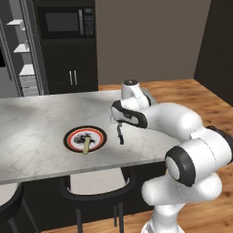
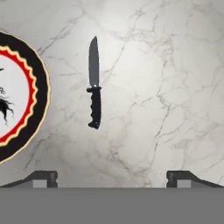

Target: Retrieve the butter from the fridge and place it on a plate on the dining table. Then retrieve the butter knife by the fridge and place it near the plate.

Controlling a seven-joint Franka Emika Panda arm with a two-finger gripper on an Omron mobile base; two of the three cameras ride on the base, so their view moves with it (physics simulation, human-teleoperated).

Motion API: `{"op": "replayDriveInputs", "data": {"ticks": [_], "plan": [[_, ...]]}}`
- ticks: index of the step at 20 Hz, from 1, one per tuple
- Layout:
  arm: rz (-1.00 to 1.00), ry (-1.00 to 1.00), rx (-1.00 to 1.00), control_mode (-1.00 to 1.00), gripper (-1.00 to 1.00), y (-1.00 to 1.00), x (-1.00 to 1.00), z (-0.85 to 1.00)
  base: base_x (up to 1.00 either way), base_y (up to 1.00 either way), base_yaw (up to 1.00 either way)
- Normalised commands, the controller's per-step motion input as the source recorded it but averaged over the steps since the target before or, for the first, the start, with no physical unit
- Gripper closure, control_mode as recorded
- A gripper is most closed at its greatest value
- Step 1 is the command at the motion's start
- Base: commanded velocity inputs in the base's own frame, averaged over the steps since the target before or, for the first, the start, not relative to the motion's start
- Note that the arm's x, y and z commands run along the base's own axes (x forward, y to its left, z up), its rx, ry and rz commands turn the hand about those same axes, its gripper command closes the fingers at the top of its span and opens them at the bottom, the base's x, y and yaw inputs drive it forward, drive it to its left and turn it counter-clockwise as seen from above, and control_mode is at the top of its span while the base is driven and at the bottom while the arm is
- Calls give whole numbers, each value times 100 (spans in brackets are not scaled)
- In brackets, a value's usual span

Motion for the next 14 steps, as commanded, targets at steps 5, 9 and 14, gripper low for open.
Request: {"op": "replayDriveInputs", "data": {"ticks": [5, 9, 14], "plan": [[0, -10, 3, -100, -100, -45, -100, 35, 0, 0, 0], [0, -9, 5, -100, -100, -48, -100, 19, 0, 0, 0], [0, -6, 2, -100, -100, -34, -90, 16, 0, 0, 0]]}}
